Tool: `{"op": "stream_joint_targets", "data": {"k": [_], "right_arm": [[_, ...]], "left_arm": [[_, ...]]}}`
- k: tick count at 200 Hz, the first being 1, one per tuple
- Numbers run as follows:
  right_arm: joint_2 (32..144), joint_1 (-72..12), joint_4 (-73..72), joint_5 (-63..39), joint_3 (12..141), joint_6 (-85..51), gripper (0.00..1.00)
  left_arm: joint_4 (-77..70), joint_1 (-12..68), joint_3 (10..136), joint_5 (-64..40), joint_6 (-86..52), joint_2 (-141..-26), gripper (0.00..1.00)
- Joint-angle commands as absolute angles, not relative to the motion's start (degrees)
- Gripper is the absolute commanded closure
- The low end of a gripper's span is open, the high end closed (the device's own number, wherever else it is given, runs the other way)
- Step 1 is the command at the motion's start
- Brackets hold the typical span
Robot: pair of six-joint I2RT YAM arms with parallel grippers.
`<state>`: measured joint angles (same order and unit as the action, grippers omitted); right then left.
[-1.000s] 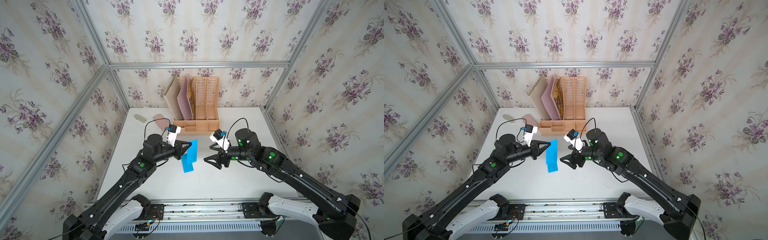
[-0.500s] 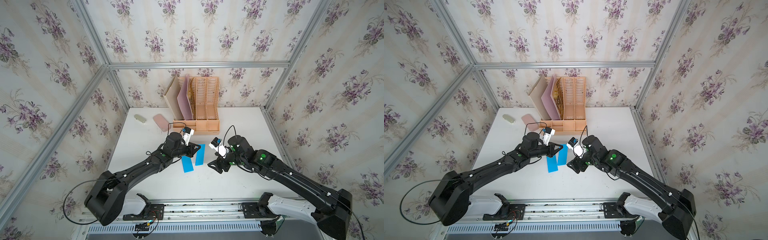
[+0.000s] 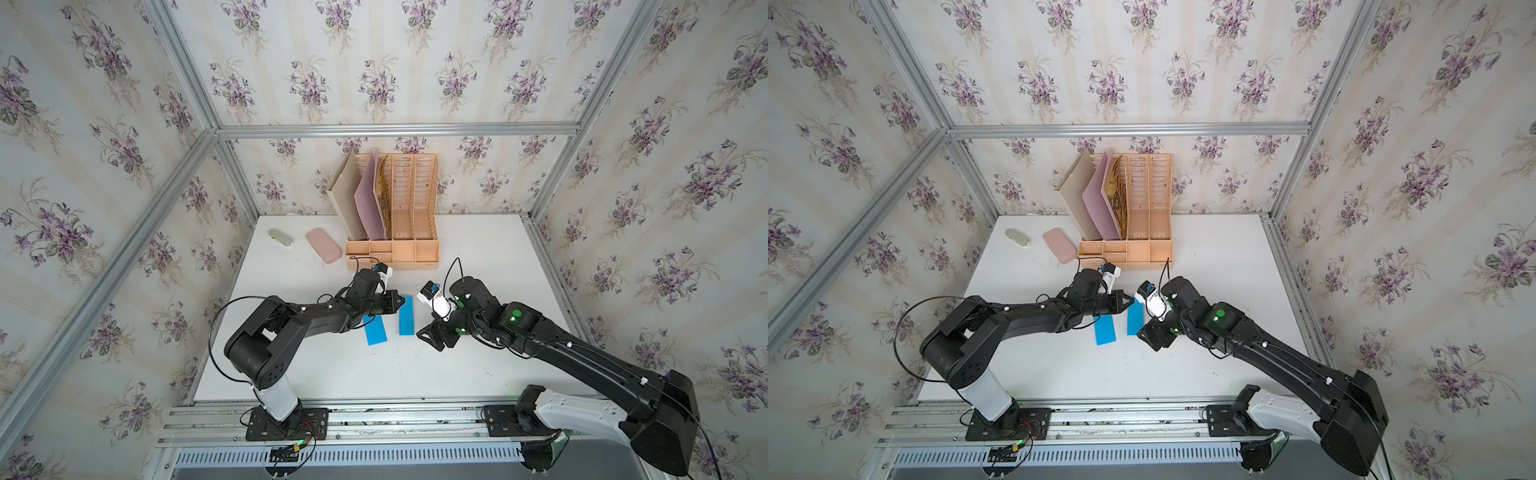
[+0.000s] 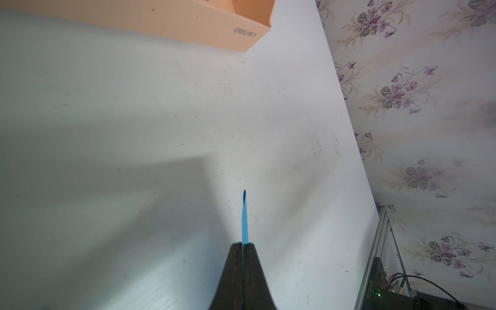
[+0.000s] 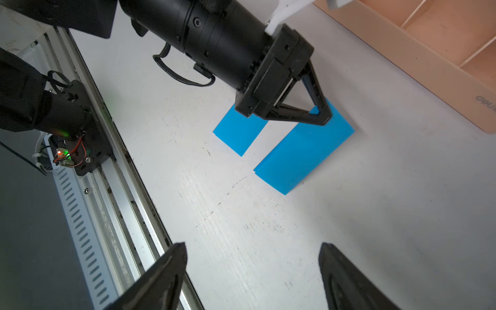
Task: Fold the square paper along the opposite sides
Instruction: Place the paper at the center of the board.
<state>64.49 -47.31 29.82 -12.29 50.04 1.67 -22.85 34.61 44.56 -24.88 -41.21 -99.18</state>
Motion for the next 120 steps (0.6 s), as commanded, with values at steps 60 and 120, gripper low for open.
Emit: {"op": "stream_joint_targets", "data": {"k": [60,120], "right_arm": [[64.9,-47.6,28.3,-11.9,49.1,0.8,0.17],[64.8,-47.7,28.0,-12.4,49.1,0.9,0.17]], "left_arm": [[-8.6,34.9,50.9,-17.5,-40.6,-101.7,0.93],[-0.7,35.1,54.5,-15.7,-40.7,-103.5,0.75]]}}
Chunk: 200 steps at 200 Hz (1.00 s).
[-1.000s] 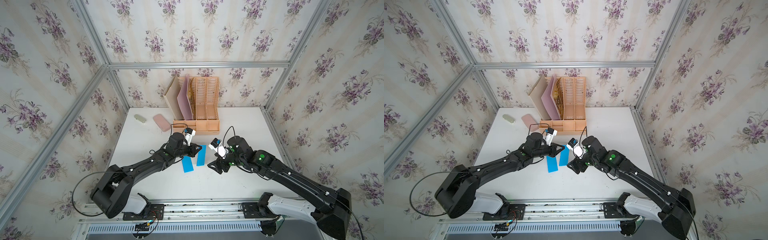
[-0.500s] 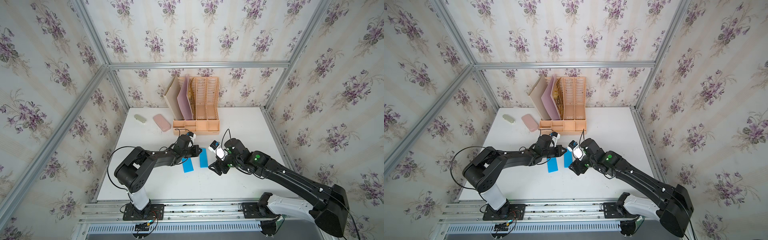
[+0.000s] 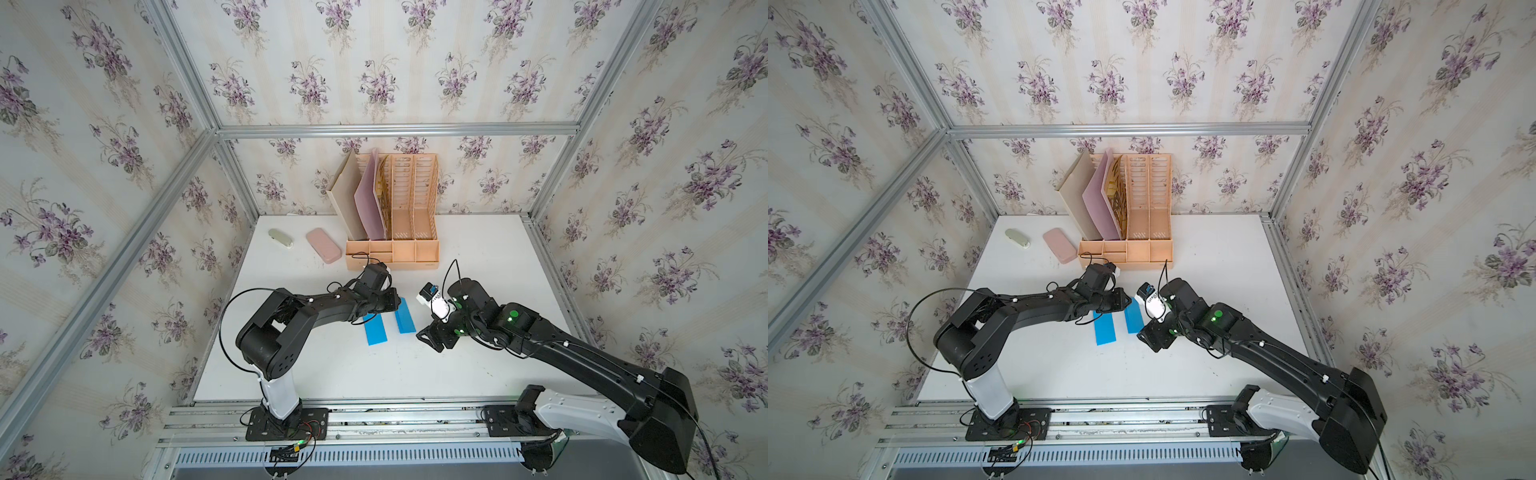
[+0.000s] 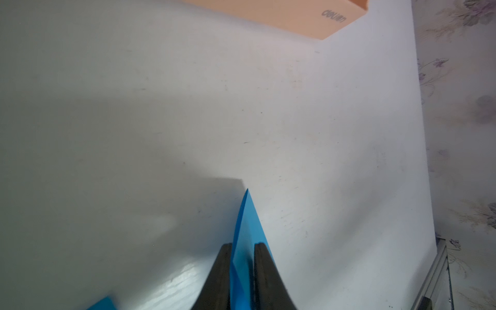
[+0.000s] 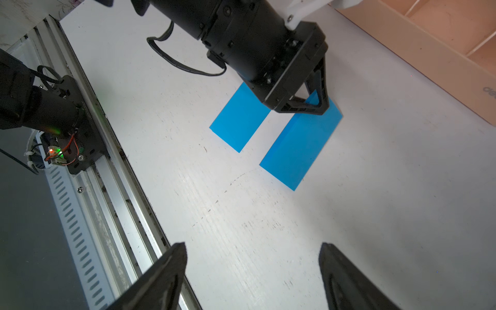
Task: Fold the square paper along the opposite sides
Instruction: Place the paper at the center of the board.
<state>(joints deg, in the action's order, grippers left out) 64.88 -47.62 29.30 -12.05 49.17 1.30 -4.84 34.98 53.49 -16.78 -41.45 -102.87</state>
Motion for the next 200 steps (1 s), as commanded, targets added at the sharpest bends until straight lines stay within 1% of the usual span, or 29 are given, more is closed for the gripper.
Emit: {"op": "stream_joint_targets", "data": {"k": [1,35,44,95,117,119,122,152,181,200], "right_arm": [[64.8,-47.6,27.9,-12.3,49.1,0.9,0.17],[64.6,-47.7,28.1,-12.4,49.1,1.0,0.17],[64.4,-47.7,28.1,-12.3,49.1,1.0,0.17],[64.3,-47.7,28.2,-12.3,49.0,1.0,0.17],[64.4,-47.7,27.9,-12.4,49.0,1.0,0.17],[64.4,-47.7,27.9,-12.4,49.0,1.0,0.17],[64.4,-47.7,27.9,-12.5,49.0,1.0,0.17],[64.7,-47.7,27.9,-12.7,49.0,1.0,0.16],[65.0,-47.7,27.6,-12.8,49.0,1.1,0.15],[65.0,-47.7,27.0,-12.3,48.7,0.9,0.13]], "left_arm": [[-0.6,35.1,54.6,-15.7,-40.7,-103.6,0.74],[1.1,35.0,56.0,-16.0,-40.7,-104.8,0.73],[1.4,35.0,56.1,-16.0,-40.7,-104.9,0.71],[4.4,35.0,56.8,-14.8,-40.5,-104.6,0.51],[7.3,35.0,57.3,-12.5,-39.9,-103.8,0.46],[7.7,35.0,57.4,-12.4,-39.8,-103.8,0.43],[8.1,35.1,57.7,-11.9,-39.7,-103.7,0.41],[13.0,35.0,59.9,-7.9,-38.1,-103.2,0.32],[16.0,35.0,61.7,-4.8,-36.4,-102.3,0.30],[16.3,35.0,61.8,-2.7,-35.1,-99.8,0.30]]}}
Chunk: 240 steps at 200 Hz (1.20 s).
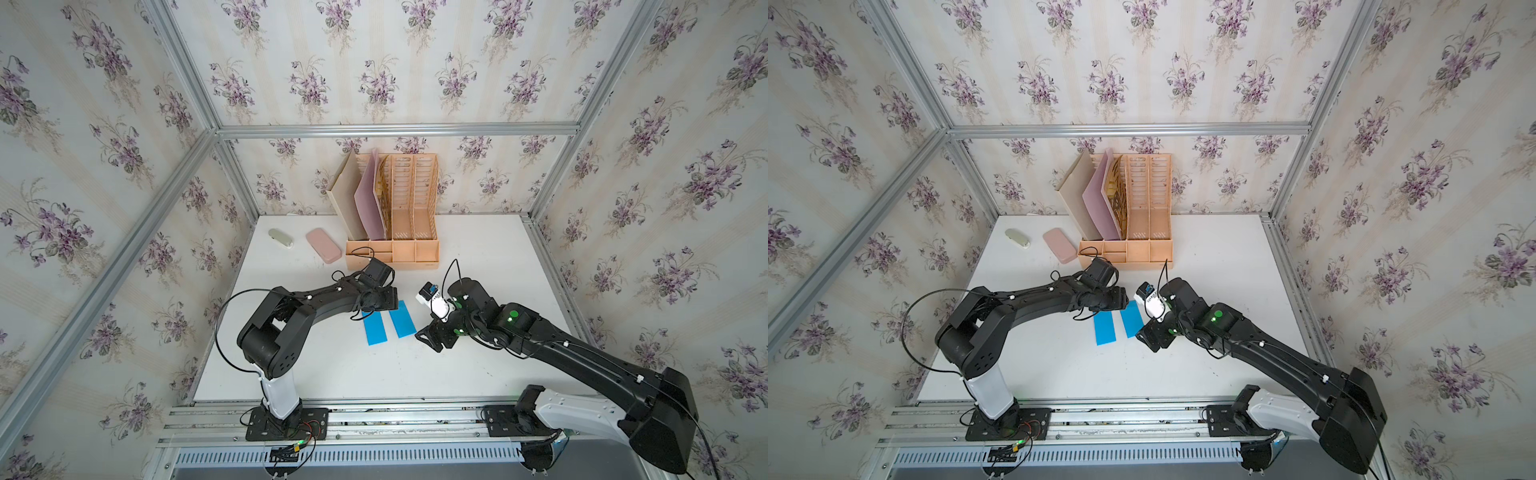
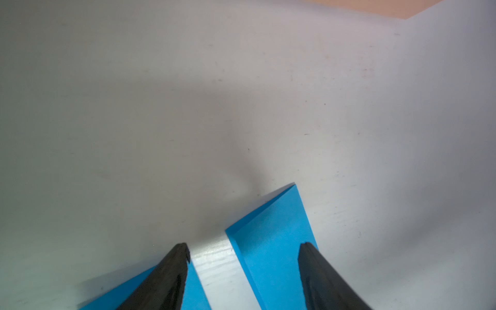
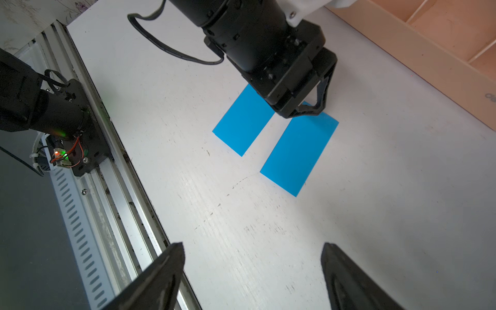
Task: Fold the square paper along the opposite sides
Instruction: Place the paper at the center of the board, then reset both arms
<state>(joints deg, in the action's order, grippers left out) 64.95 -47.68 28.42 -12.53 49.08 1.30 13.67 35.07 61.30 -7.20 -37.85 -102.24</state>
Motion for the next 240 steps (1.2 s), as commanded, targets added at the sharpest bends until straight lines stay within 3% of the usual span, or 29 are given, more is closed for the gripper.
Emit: {"op": "stream_joint_targets", "data": {"k": [1,22,36,48,90,121,140,180,207,240], "right_arm": [[65.0,-47.7,27.0,-12.2,48.7,0.8,0.13],[64.9,-47.7,24.9,-10.2,48.1,0.3,0.09],[64.8,-47.8,22.4,-7.1,47.5,-0.3,0.00],[64.7,-47.7,18.8,-3.6,46.3,-1.0,0.00],[66.6,-41.7,2.3,0.5,41.6,-5.4,0.00],[69.0,-36.3,-9.0,5.9,37.6,-6.9,0.00],[68.3,-34.7,-16.6,12.1,33.9,-4.2,0.00],[64.1,-29.8,-38.3,19.0,21.0,7.7,0.00],[63.6,-21.7,-44.3,17.3,16.8,6.8,0.00],[68.7,-15.3,-57.9,16.3,11.3,5.8,0.00]], "left_arm": [[16.3,35.0,61.8,-2.5,-35.0,-99.6,0.30],[15.6,35.0,60.4,2.6,-31.8,-93.1,0.30],[14.8,35.0,58.3,8.8,-28.8,-86.6,0.29],[13.4,35.0,55.7,14.9,-24.8,-79.7,0.29],[3.1,34.2,43.8,33.0,-9.8,-60.1,0.06],[1.0,33.2,39.7,39.2,-0.7,-54.6,0.04],[-7.9,31.0,33.8,39.3,6.9,-53.4,0.06],[-37.5,23.8,19.5,36.8,12.8,-59.7,0.05],[-52.0,19.2,17.7,29.5,14.4,-73.4,0.06],[-68.9,18.1,19.2,32.7,18.9,-91.9,0.03]]}}
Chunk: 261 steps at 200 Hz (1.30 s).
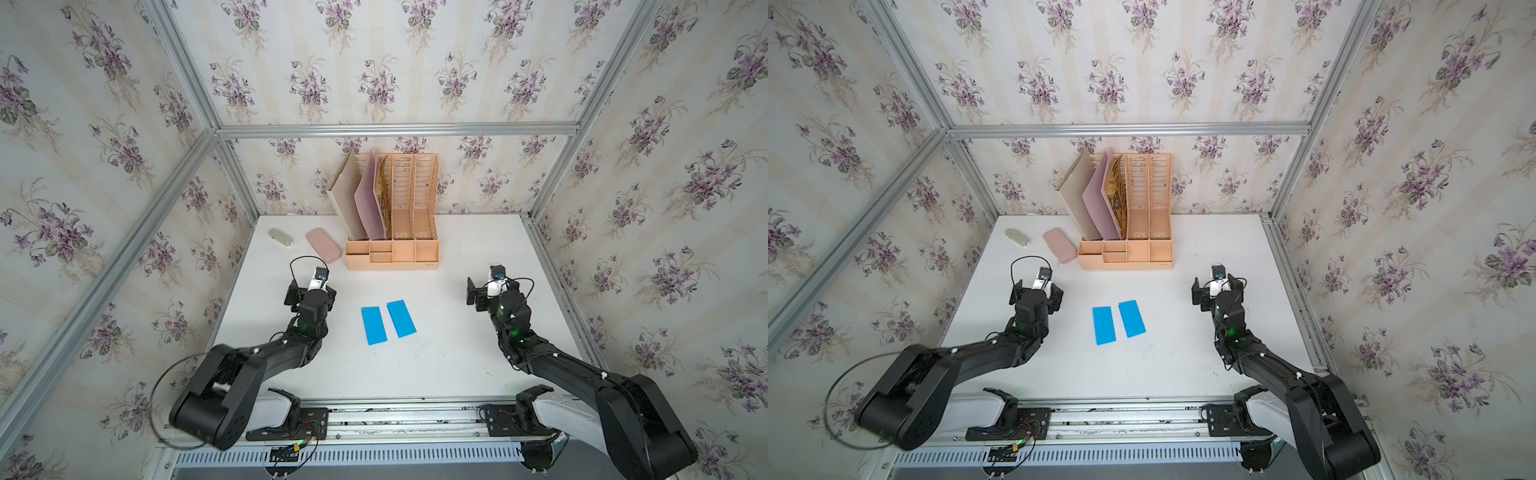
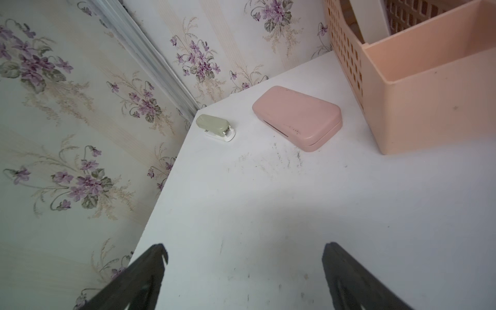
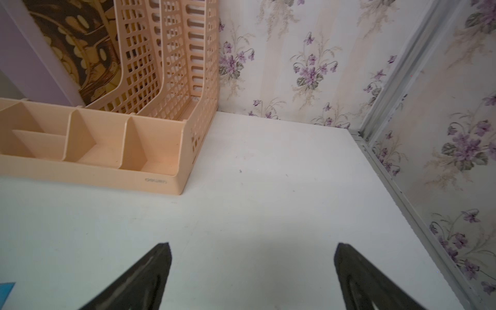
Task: Fold the square paper along the opposite sides
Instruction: Reset both arms
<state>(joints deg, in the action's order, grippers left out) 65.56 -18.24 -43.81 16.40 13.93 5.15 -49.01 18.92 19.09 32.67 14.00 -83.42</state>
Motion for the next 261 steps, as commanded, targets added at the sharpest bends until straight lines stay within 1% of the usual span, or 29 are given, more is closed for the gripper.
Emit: {"op": "stream_joint_targets", "data": {"k": [1,11,20,24,39,50,58,68,76,83,96,103,106,118,129,141,151,165,174,186,261], "right_arm": [[69.1,-15.2,-58.4,16.3,11.1,5.7,0.00],[72.0,-13.3,-64.1,15.6,9.1,4.7,0.00],[75.3,-11.8,-70.7,14.6,7.3,4.0,0.00],[76.6,-11.7,-73.5,15.6,6.8,4.1,0.00],[78.5,-9.6,-78.9,13.5,5.8,4.3,0.00],[82.2,-6.9,-82.1,11.5,5.4,1.6,0.00],[86.6,-5.2,-88.5,9.4,4.2,0.3,0.00],[91.5,-4.4,-96.8,8.6,3.5,0.2,0.00],[88.8,-3.8,-90.3,7.4,4.3,-0.6,0.00],[86.2,-2.9,-82.7,4.7,6.3,-0.9,0.00],[89.5,-2.1,-81.4,-0.7,10.1,0.4,0.00],[87.7,-2.1,-70.7,-1.7,13.6,0.5,0.00],[87.2,-1.7,-68.5,-1.2,14.1,0.0,0.00],[89.1,-0.9,-76.7,-0.9,12.1,-1.2,0.00],[87.7,-0.9,-70.7,-0.7,13.4,-1.1,0.00],[88.9,-0.9,-75.0,-0.8,12.2,-1.1,0.00],[87.8,-0.9,-71.8,-0.6,13.0,-1.1,0.00],[88.5,-0.9,-75.0,-0.5,12.1,-1.1,0.00],[87.9,-0.9,-73.0,-0.3,12.6,-1.2,0.00],[88.5,-0.9,-74.8,-0.4,12.2,-1.2,0.00],[88.3,-0.9,-74.0,-0.5,12.4,-1.1,0.00]], "left_arm": [[-69.6,18.1,19.1,33.0,18.9,-92.1,0.03],[-70.8,17.9,18.3,33.5,17.6,-91.5,0.02],[-68.5,16.4,17.4,29.1,15.5,-89.6,0.02],[-67.7,15.5,16.9,27.0,14.6,-88.8,0.03],[-66.3,11.7,15.4,20.1,10.7,-87.0,0.03],[-67.0,9.1,14.6,17.7,7.9,-87.4,0.03],[-66.6,7.8,14.6,16.4,6.0,-88.6,0.02],[-68.9,7.4,15.3,15.2,7.3,-91.1,0.03],[-68.6,7.4,16.2,14.0,8.2,-91.6,0.02],[-63.7,7.2,17.7,12.6,7.4,-90.3,0.02],[-55.8,4.8,20.5,7.9,5.9,-89.1,0.01],[-53.3,3.3,21.6,4.9,5.1,-89.0,0.01],[-52.2,2.7,22.2,3.7,4.5,-88.9,0.00],[-49.9,1.0,22.9,0.6,3.5,-88.5,0.01],[-50.3,0.9,22.7,0.5,3.6,-88.6,0.01],[-50.4,0.9,22.7,0.6,3.7,-88.6,0.01],[-50.5,0.9,22.7,0.6,3.7,-88.6,0.01],[-50.5,0.9,22.7,0.6,3.6,-88.6,0.01],[-50.6,0.9,22.7,0.7,3.7,-88.5,0.01],[-50.6,0.9,22.5,0.7,3.8,-88.5,0.01],[-50.8,0.9,22.4,0.7,3.7,-88.5,0.01]]}}
